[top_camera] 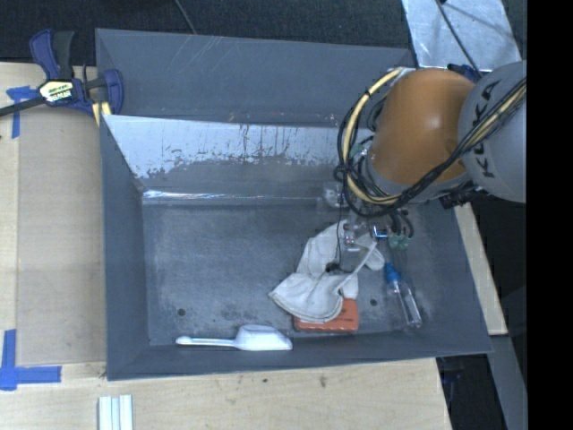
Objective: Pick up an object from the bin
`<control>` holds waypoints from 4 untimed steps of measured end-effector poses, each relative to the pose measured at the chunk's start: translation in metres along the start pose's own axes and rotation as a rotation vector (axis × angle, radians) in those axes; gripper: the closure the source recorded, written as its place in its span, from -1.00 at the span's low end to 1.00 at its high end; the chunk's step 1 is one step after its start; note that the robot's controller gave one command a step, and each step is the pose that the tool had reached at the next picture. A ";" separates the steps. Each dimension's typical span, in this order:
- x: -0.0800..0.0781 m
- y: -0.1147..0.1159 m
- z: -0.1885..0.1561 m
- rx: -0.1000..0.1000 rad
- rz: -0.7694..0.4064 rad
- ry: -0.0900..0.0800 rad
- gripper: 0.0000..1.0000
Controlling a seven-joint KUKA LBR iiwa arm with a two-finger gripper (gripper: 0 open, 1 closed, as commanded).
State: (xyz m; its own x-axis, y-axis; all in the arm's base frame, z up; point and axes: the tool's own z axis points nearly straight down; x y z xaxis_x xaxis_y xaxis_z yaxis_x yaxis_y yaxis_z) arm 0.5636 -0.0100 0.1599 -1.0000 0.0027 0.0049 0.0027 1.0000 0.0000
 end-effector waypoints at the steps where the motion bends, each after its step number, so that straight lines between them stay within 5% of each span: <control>1: -0.002 0.000 -0.005 0.000 0.000 -0.009 -1.00; 2: -0.001 -0.023 0.035 0.000 -0.066 -0.015 -1.00; 3: -0.001 -0.054 0.086 0.002 -0.120 -0.012 1.00; 4: -0.001 -0.054 0.086 0.002 -0.120 -0.012 1.00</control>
Offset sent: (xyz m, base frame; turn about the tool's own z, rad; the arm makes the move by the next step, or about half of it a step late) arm -0.0066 -0.0532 -0.0899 -0.1368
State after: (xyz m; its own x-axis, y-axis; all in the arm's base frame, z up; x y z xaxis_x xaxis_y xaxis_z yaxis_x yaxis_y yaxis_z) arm 0.5640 -0.0640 0.0740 -0.9931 -0.1173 -0.0072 -0.1173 0.9931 -0.0022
